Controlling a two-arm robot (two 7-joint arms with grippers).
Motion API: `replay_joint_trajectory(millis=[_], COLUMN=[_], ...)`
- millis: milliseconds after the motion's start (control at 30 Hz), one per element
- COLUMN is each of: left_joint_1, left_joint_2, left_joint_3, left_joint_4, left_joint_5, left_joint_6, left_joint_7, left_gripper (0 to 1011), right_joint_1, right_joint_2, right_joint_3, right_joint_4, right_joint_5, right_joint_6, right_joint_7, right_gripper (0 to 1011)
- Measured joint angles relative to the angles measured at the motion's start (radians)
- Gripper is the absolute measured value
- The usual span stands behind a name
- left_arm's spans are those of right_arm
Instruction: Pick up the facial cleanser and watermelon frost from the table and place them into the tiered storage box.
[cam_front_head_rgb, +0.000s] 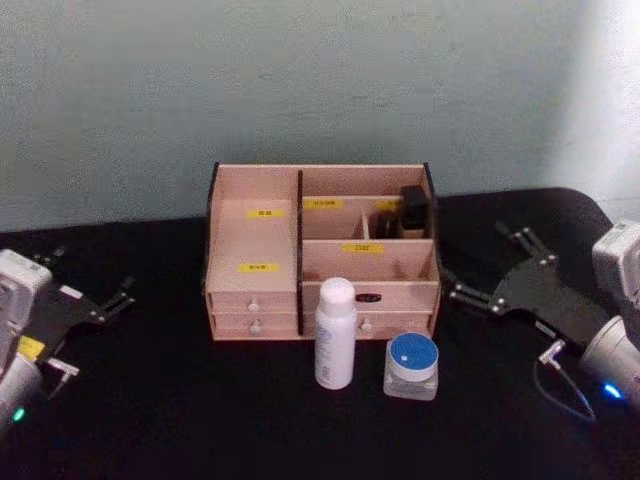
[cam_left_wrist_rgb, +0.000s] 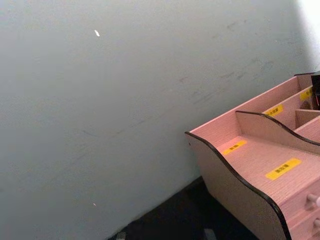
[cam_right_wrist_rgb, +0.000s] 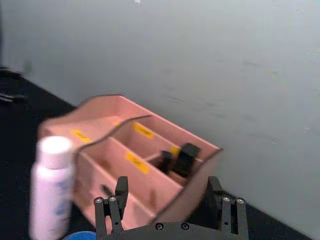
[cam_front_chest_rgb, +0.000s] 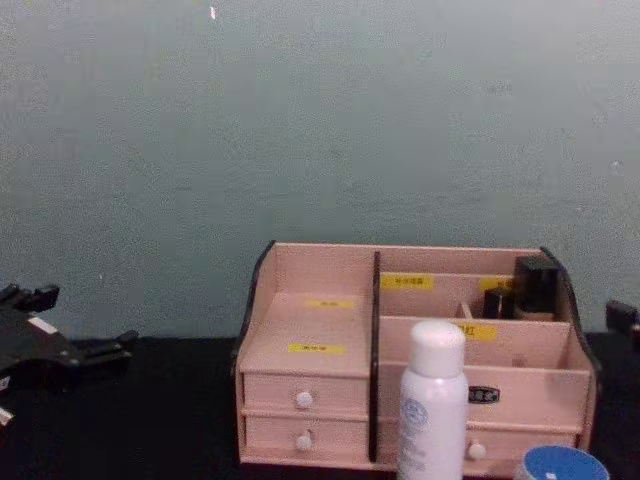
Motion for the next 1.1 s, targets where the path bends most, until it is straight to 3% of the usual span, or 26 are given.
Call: replay_joint_trajectory(millis=[133, 467, 767, 1100], left_joint_1=[0.0, 0.0, 0.0, 0.0], left_joint_2=[0.0, 0.0, 0.0, 0.0], left_joint_3=[0.0, 0.0, 0.0, 0.0], left_joint_4=[0.0, 0.0, 0.0, 0.0], left_joint_5=[0.0, 0.0, 0.0, 0.0], left_joint_6=[0.0, 0.0, 0.0, 0.0], left_joint_7=[0.0, 0.0, 0.0, 0.0], left_gripper=[1002, 1001, 1001, 1001], right_joint_1=[-0.007, 0.023, 0.066, 0.12], right_joint_2=[0.008, -0.024, -0.067, -0.121], right_joint_3=[-0.008, -0.059, -0.093, -0.115], right_joint_4=[-0.017, 0.0, 0.04, 0.101], right_joint_5=[0.041, 0.063, 0.063, 0.046], right_joint_6=[0.001, 0.033, 0.066, 0.098], right_joint_7=[0.088, 0.225, 0.309, 0.357], right_gripper=[1003, 1003, 1003, 1003])
